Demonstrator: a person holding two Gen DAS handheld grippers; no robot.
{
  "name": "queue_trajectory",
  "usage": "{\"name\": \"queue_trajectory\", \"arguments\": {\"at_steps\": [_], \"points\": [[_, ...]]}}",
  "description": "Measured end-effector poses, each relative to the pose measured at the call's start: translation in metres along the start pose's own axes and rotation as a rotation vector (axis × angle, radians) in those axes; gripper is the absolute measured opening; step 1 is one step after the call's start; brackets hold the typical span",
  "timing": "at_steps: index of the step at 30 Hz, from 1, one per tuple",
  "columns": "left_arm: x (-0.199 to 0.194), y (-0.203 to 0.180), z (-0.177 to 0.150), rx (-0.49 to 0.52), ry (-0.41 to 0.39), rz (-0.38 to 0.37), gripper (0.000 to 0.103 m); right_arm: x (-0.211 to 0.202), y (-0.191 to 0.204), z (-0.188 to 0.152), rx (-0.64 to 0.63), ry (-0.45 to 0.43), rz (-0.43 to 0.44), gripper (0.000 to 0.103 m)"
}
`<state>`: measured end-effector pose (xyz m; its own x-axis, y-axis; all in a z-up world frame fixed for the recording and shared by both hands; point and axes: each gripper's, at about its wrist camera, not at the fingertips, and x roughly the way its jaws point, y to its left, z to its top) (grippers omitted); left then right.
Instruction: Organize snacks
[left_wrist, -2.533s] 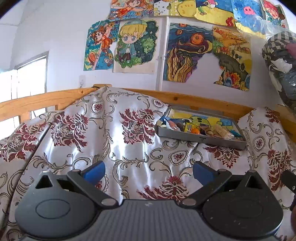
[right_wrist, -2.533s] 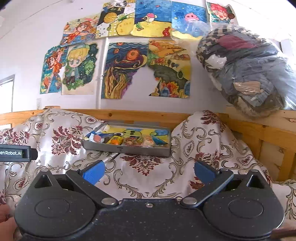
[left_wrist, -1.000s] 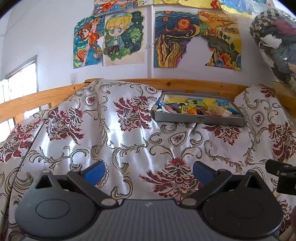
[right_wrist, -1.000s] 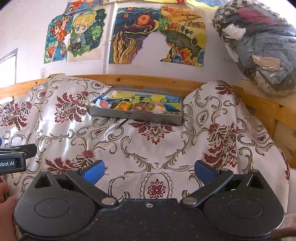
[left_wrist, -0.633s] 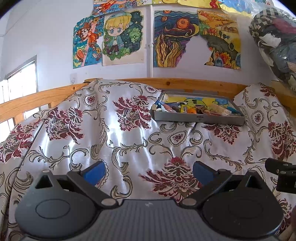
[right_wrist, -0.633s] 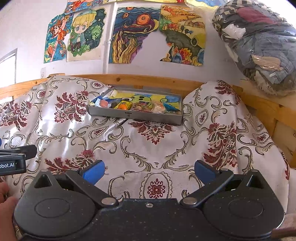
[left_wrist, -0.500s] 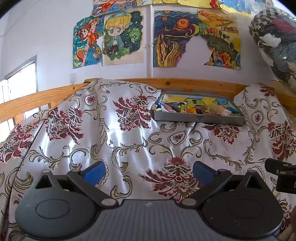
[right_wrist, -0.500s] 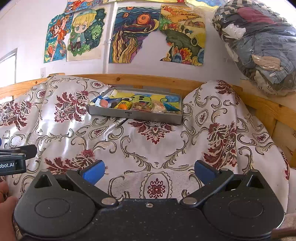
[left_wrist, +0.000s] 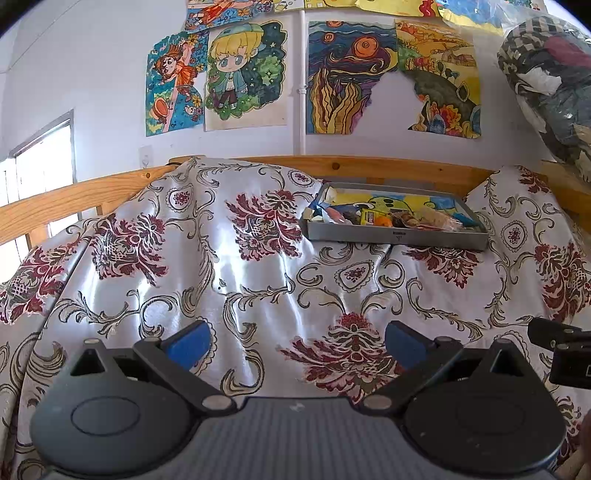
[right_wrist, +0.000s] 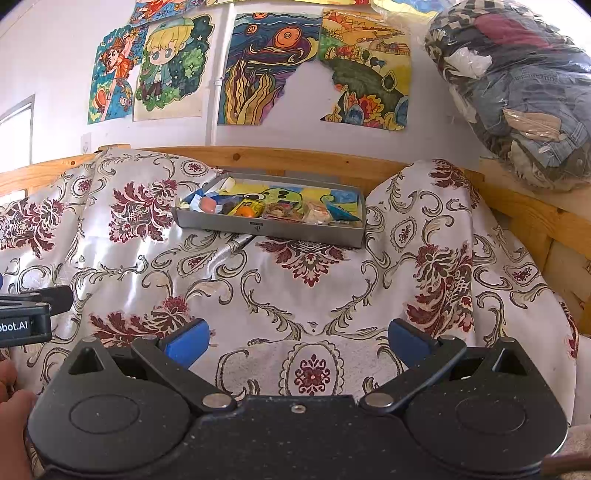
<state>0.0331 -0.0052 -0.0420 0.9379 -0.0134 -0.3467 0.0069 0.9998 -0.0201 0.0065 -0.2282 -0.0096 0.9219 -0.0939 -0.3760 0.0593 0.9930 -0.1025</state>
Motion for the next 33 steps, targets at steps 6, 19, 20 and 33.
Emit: {"name": "queue_trajectory", "arguments": {"at_steps": [6,19,20,33], "points": [[0.0,-0.0001,0.0001,0.0,0.0,0.001,0.102,-0.0001,0.0002,0.0001,0.0,0.0,0.0,0.102],[0.0003,0.0002,-0.0004,0.001,0.002,-0.002,0.102,0.0,0.0007,-0.0005,0.0,-0.001,-0.001,0.102],[0.0003,0.0001,-0.0002,0.0,0.002,-0.001,0.102,0.0001,0.0007,-0.0004,0.0,-0.001,-0.001,0.102],[-0.0025,-0.0015,0.0005,0.02,0.006,0.082,0.102,-0.0001,0.0008,-0.0003,-0.002,0.0,-0.001,0.102]]}}
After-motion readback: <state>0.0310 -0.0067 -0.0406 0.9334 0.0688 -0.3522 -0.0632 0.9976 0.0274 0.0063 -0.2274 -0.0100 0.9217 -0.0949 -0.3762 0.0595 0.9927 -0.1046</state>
